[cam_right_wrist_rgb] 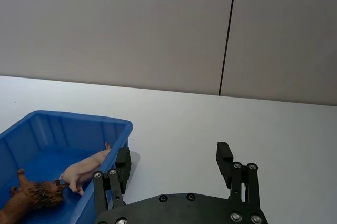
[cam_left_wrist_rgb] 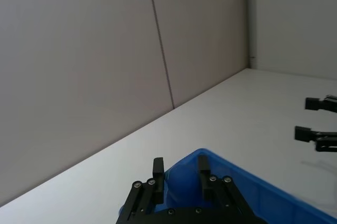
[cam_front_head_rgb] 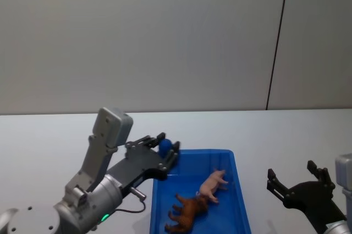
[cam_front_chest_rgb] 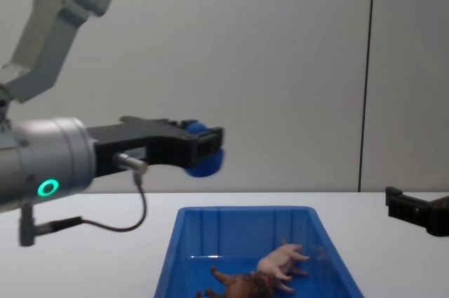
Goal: Pick up the two dolls from the table and place them into the box.
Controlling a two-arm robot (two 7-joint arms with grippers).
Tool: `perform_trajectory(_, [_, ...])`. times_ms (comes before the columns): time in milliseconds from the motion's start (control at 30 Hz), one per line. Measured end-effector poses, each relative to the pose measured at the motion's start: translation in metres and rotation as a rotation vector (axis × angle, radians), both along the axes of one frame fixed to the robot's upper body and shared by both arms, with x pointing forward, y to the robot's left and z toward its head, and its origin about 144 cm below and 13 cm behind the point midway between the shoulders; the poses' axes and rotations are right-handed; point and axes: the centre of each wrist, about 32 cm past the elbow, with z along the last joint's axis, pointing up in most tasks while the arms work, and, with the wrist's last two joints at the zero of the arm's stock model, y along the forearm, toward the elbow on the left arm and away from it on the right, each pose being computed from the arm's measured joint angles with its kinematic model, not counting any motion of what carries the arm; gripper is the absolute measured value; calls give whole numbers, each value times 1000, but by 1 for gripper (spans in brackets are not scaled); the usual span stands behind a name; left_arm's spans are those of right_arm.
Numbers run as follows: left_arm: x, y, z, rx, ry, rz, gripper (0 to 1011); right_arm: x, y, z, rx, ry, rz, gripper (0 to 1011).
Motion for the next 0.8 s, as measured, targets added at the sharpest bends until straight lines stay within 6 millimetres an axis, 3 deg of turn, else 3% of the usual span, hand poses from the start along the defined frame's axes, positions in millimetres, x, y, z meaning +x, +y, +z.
perform_trajectory(600, [15, -26, 7, -52, -14, -212, 908, 0, 0, 0, 0, 0, 0, 1001])
perform_trajectory(800, [17, -30, 8, -59, -16, -239, 1001, 0, 0, 0, 0, 0, 0, 1001])
